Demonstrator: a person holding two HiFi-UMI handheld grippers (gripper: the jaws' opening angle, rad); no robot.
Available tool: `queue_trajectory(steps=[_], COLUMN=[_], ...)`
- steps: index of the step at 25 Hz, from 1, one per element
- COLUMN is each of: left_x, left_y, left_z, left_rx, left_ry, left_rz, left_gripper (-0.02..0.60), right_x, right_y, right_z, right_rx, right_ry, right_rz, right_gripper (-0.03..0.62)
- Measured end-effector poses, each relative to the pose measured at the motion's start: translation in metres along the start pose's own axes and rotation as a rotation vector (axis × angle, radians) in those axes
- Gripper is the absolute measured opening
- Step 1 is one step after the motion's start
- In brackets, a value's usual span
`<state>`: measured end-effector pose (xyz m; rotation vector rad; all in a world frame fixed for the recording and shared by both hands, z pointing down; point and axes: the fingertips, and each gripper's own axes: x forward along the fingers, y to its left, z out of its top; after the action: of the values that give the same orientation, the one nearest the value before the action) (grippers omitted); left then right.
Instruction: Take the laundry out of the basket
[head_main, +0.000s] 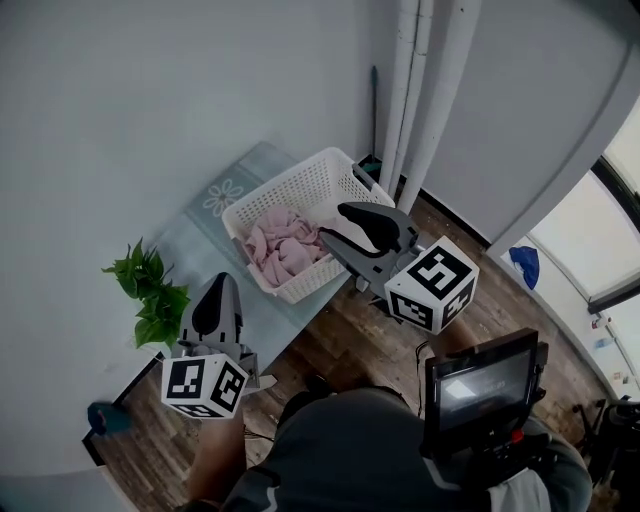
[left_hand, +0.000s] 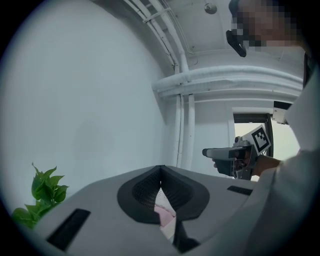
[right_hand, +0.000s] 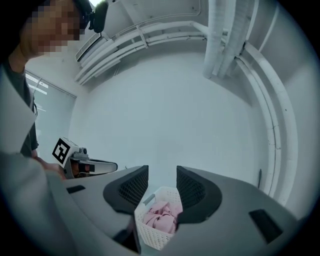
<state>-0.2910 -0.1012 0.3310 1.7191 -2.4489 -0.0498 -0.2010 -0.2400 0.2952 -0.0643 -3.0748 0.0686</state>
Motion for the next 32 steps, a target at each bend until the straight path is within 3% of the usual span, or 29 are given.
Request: queue_trajectory(steps=[2, 4, 7, 13, 20, 32], left_x=[0.003, 0.007, 0.013, 0.021, 0.042, 0.061], left_y=[0.014, 0.027, 0.043, 0.063, 0.088, 0.115], left_z=[0.003, 0.004, 0.002, -0.012, -0.042, -0.1], left_rx=[-0.007, -0.008, -0.013, -0.047, -0.064, -0.172], left_ry=[-0.01, -0.017, -0.015, 0.001, 0.056, 0.18], left_rz=[-0.003, -0.019, -0.031, -0.006, 0.074, 0.276], left_gripper=[0.009, 0.009, 0.009, 0.009, 0.009, 0.009], right_x=[0.018, 0.039, 0.065, 0.103, 0.144, 0.19], right_y=[0.004, 0.009, 0.011, 0.0, -0.021, -0.077], right_z=[-0.001, -0.005, -0.016, -0.054, -0.112, -0.26], right_rx=[-0.013, -0.025, -0.024, -0.083, -0.05, 0.011], right_ry=[0.028, 0.061, 0.112, 0.302, 0.481, 0.926], right_rz=[0.029, 0.068, 0.106, 0.166, 0.296, 0.472], right_gripper=[0.185, 0.258, 0.298, 0.439, 0.482, 0.525])
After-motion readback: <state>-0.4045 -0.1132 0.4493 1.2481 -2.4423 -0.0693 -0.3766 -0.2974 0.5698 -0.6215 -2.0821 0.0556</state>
